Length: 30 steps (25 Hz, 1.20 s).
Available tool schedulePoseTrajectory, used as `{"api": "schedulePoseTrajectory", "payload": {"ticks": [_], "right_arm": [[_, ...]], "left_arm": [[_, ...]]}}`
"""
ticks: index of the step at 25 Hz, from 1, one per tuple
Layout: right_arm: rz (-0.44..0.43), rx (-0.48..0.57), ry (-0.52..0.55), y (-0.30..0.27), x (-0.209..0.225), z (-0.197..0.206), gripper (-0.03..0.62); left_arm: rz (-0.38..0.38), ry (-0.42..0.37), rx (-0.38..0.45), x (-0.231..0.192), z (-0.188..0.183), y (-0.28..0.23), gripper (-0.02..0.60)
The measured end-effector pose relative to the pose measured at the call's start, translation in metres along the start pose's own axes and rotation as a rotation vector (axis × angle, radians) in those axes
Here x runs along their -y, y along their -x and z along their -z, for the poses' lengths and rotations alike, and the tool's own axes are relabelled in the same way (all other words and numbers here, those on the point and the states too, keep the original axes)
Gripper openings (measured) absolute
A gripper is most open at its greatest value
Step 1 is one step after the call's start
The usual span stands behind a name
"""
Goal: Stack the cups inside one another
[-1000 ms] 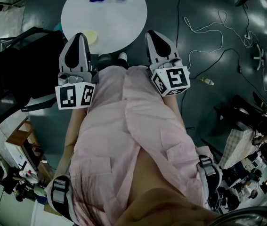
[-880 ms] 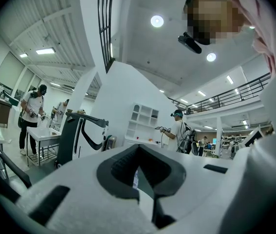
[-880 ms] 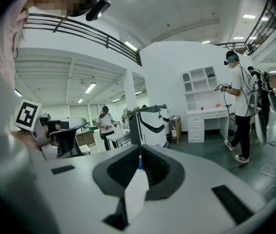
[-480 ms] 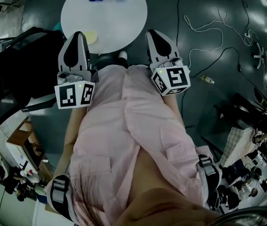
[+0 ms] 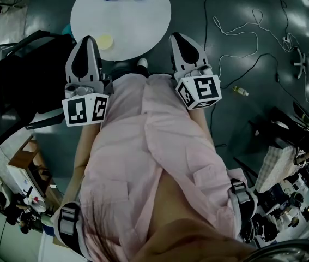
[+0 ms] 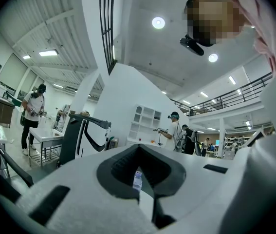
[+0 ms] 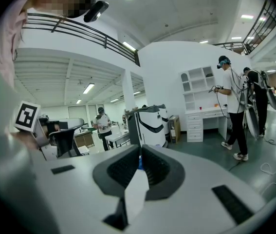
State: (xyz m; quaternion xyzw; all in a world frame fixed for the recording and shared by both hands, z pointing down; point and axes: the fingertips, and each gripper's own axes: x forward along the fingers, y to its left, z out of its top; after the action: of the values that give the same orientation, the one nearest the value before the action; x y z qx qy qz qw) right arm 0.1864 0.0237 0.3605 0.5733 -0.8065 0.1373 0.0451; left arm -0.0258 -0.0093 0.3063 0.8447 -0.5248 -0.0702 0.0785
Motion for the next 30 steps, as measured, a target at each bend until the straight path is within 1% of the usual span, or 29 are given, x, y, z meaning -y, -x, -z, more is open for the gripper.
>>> {"api": "schedulePoseTrajectory", "payload": {"ticks": [11, 20, 30], "right_arm": [[-0.011, -0.011, -0.003, 0.002, -0.006, -0.002, 0.038], [-0.014, -0.021, 0.01, -0.002, -0.024, 0.001, 0.038], [0.024, -0.041, 0.008, -0.013, -0.038, -0.003, 0.038]], "left_arm": [[-0.016, 0.015, 0.024, -0.003, -0.008, 0.007, 0.015], [-0.023, 0.033, 0.035, -0.019, -0.011, 0.016, 0.015], [-0.016, 0.05, 0.001, -0.043, -0.013, 0.021, 0.015]]}}
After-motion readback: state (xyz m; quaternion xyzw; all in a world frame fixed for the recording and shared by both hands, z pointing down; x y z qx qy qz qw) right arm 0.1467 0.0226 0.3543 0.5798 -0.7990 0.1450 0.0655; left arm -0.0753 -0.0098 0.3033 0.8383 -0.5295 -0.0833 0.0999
